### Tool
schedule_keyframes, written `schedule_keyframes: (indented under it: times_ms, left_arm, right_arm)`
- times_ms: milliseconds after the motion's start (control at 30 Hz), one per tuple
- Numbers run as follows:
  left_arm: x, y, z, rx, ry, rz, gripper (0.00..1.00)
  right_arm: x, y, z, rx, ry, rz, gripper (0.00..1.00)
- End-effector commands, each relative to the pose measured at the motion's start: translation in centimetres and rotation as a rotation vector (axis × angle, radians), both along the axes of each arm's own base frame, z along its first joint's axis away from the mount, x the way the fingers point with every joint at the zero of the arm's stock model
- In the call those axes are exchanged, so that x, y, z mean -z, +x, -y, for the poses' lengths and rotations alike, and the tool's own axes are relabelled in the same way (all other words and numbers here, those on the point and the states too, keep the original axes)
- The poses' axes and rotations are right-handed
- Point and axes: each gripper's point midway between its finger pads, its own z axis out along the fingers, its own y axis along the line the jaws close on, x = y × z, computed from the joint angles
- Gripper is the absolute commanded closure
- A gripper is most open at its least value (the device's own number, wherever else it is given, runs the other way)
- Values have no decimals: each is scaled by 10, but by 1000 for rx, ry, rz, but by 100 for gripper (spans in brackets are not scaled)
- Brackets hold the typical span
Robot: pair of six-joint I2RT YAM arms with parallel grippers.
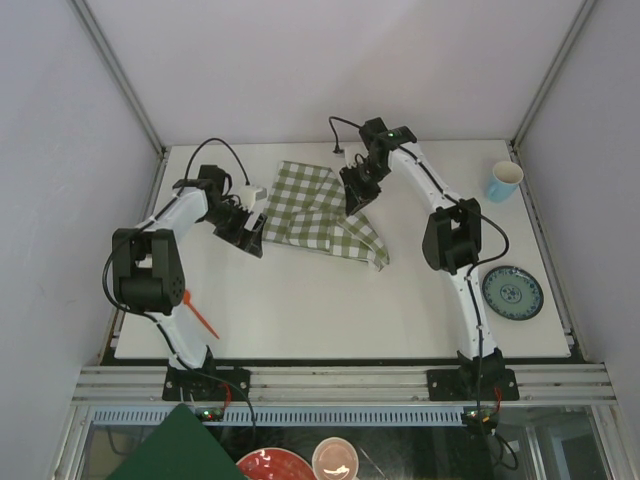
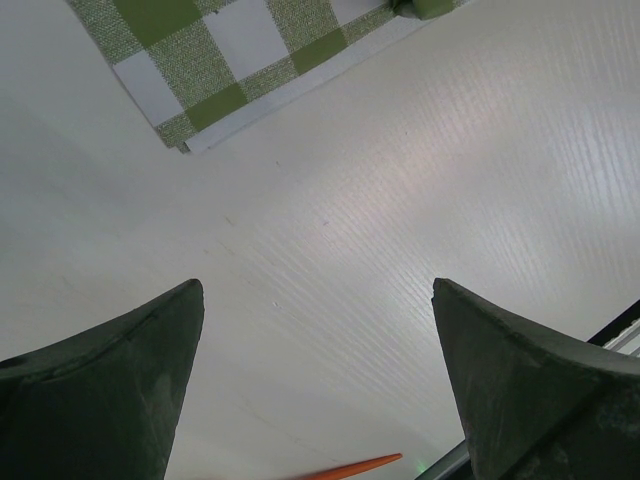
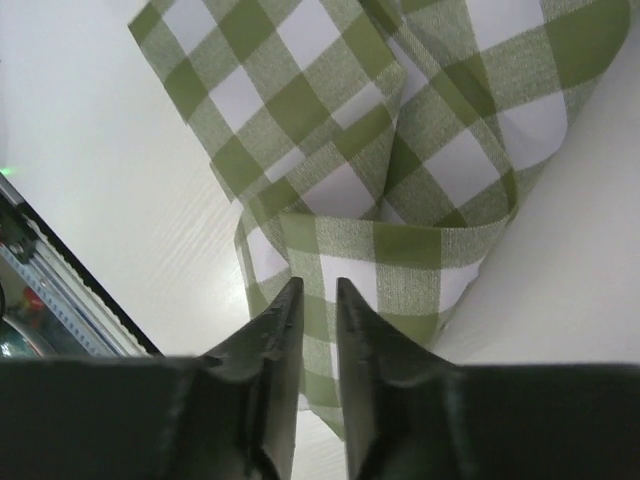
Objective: Set the dinner table for one person
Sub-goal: Flatten out the napkin at the center of the board.
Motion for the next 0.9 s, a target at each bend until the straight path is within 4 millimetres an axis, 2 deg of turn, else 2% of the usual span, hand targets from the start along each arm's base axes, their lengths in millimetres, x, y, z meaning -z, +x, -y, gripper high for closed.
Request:
schedule_keyframes:
  times_ms: [0,33,133,367,533,633,700,867]
  left_arm:
    - [-22,5,4,16,-34,88,0]
    - [-23,5,4,16,-36,89,0]
    - [-23,4,4,18,-37,90,0]
    - [-23,2,5,26,-46,91,0]
    - [-23,0,7,33,-58,86,0]
    - [-25,1,6,33,-57,94,0]
    - [-25,1,7,32,-61,92,0]
    - [-26,2,9,34,-69,92,0]
  right_arm:
    - [-39,19,-24,-56,75,194,93]
    - [-36,23,-23,-56,54,216,99]
    - [-18,30,-26,-72,6,228,100]
    - [53,34,-29,-141,-52,167,100]
    - [83,37,-13,-131,-167,149,100]
    - [85,31,6,-105,-234,111,100]
    - [77,27,19,-89,-264,108,100]
    - [29,29,48,-26,-319,201,100]
